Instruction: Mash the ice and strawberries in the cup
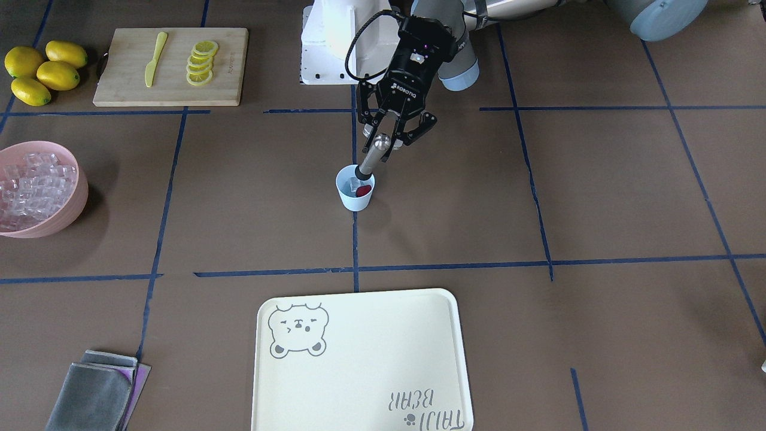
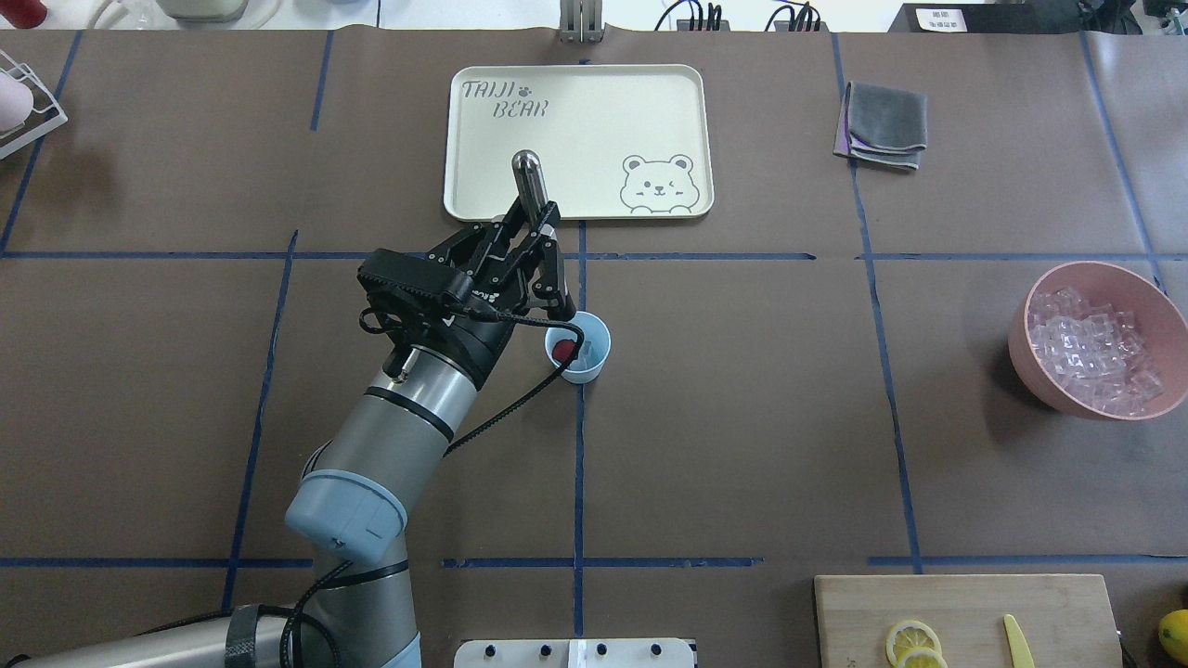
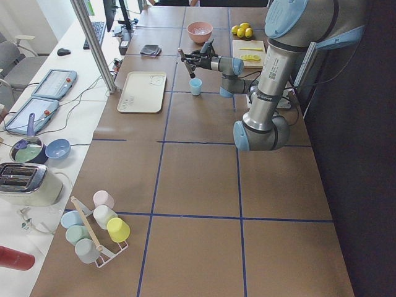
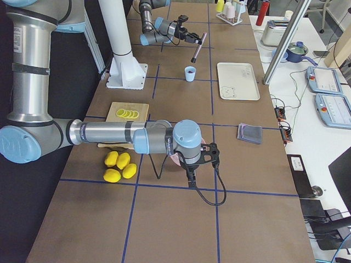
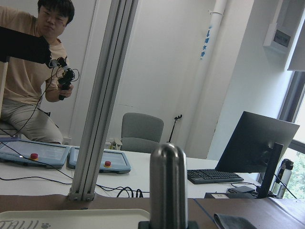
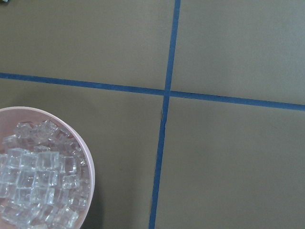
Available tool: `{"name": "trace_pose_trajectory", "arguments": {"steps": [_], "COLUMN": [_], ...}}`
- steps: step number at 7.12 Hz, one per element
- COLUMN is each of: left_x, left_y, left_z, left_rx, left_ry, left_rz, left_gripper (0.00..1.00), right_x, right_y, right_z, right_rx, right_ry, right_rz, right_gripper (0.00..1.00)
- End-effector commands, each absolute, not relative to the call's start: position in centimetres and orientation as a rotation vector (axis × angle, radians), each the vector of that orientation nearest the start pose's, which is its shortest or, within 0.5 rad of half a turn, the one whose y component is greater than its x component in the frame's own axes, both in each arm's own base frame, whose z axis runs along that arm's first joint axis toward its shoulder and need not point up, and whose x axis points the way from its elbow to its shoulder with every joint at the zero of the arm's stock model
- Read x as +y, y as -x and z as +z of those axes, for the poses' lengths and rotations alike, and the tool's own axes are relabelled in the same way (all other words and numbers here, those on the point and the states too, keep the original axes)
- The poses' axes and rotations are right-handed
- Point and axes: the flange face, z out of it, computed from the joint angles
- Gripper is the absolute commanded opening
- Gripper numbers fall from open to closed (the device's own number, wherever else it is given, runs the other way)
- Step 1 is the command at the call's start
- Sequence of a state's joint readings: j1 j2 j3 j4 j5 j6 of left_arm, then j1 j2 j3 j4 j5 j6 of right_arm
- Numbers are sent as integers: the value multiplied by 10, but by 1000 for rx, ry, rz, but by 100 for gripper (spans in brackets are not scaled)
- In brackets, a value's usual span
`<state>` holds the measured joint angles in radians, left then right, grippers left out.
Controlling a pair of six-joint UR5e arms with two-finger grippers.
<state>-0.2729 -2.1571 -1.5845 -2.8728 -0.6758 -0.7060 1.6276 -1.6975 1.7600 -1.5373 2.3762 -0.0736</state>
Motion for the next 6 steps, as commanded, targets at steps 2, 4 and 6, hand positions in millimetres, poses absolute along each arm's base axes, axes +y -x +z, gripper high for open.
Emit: {"name": "trace_pose_trajectory", "arguments": {"steps": [2, 4, 6], "left_x": [-363, -367, -366], "left_y": [-516, -532, -536], "left_z": [190, 184, 186], "left_rx": [1091, 1083, 1073], "left_ry": [-1404, -1402, -1401], "left_rz": [-414, -408, -409], "left_gripper": [0, 0, 0], "right_x": [-438, -438, -437], "right_y": [-86, -86, -86], "right_z": [620, 622, 622], "right_rx": [-797, -798, -798], "right_ry": [-141, -136, -135], "right_rz": [-54, -52, -51], "right_gripper": [99, 99, 99]}}
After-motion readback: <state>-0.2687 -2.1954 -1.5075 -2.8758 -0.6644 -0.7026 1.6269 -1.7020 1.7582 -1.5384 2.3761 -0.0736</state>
